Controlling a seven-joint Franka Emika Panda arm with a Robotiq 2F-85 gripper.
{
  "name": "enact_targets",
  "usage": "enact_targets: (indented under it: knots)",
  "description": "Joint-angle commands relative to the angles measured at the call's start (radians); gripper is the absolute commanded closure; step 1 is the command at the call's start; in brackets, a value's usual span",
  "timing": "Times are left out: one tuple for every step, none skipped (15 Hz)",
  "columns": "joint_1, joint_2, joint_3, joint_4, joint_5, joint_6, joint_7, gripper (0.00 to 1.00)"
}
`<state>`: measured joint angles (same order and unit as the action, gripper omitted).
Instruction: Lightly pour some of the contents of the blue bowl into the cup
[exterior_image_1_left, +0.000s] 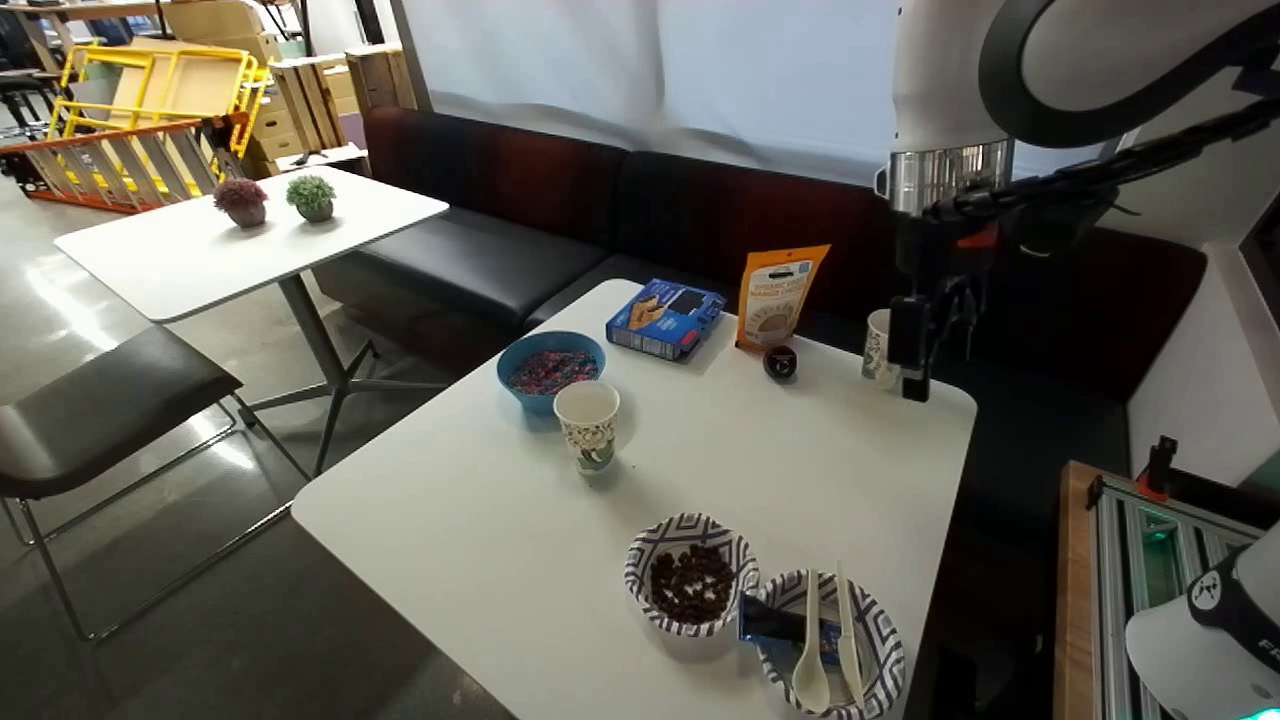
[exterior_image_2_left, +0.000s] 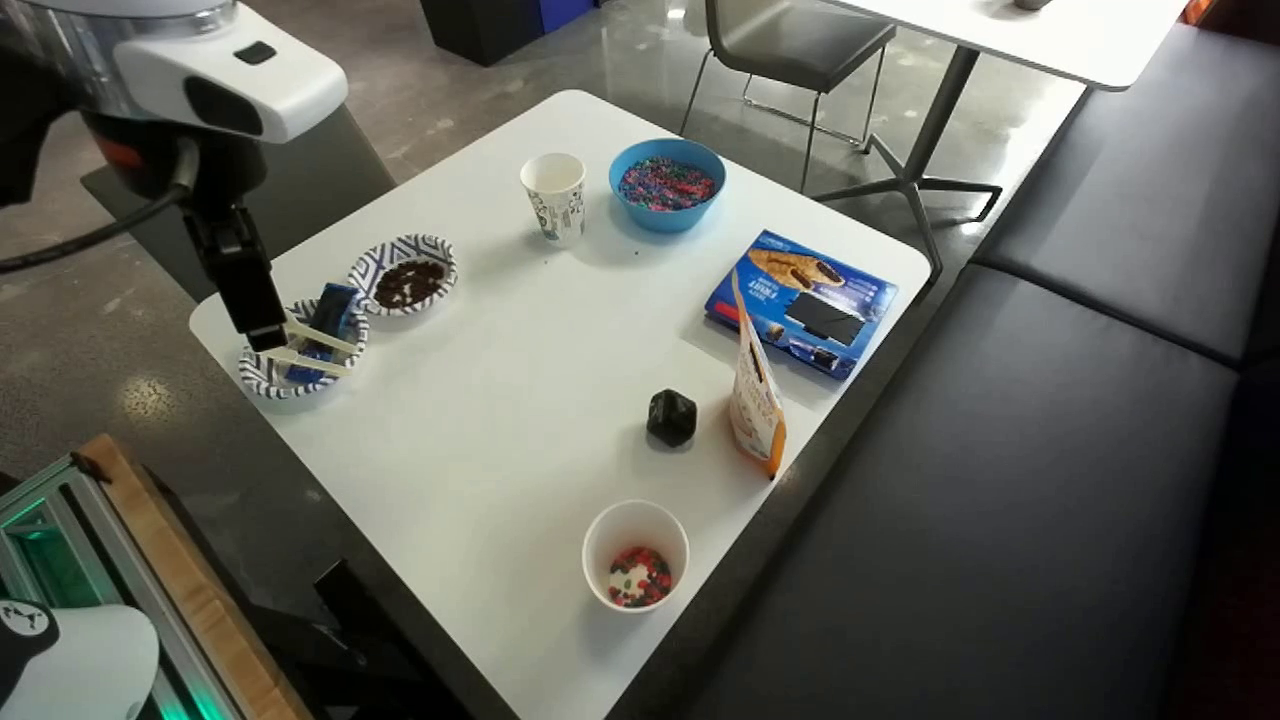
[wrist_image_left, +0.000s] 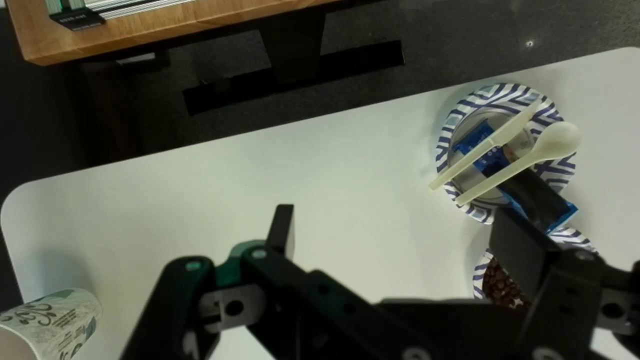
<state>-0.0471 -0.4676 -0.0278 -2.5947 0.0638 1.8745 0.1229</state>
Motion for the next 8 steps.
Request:
enact_targets:
  knots:
    - [0.023, 0.083, 0.051, 0.04, 0.005, 0.089, 0.036, 0.0]
    - [0.029, 0.121, 0.072, 0.063, -0.005, 0.124, 0.055, 0.0]
    - [0.037, 0.158, 0.091, 0.086, -0.006, 0.152, 0.076, 0.0]
    - [0.043, 0.209, 0.115, 0.121, -0.018, 0.186, 0.103, 0.0]
    - [0.049, 0.259, 0.136, 0.159, -0.033, 0.216, 0.129, 0.0]
    - [0.055, 0.317, 0.155, 0.213, -0.057, 0.229, 0.15, 0.0]
    - [0.057, 0.369, 0.17, 0.262, -0.095, 0.239, 0.171, 0.0]
    - [0.063, 0.425, 0.179, 0.323, -0.128, 0.233, 0.193, 0.0]
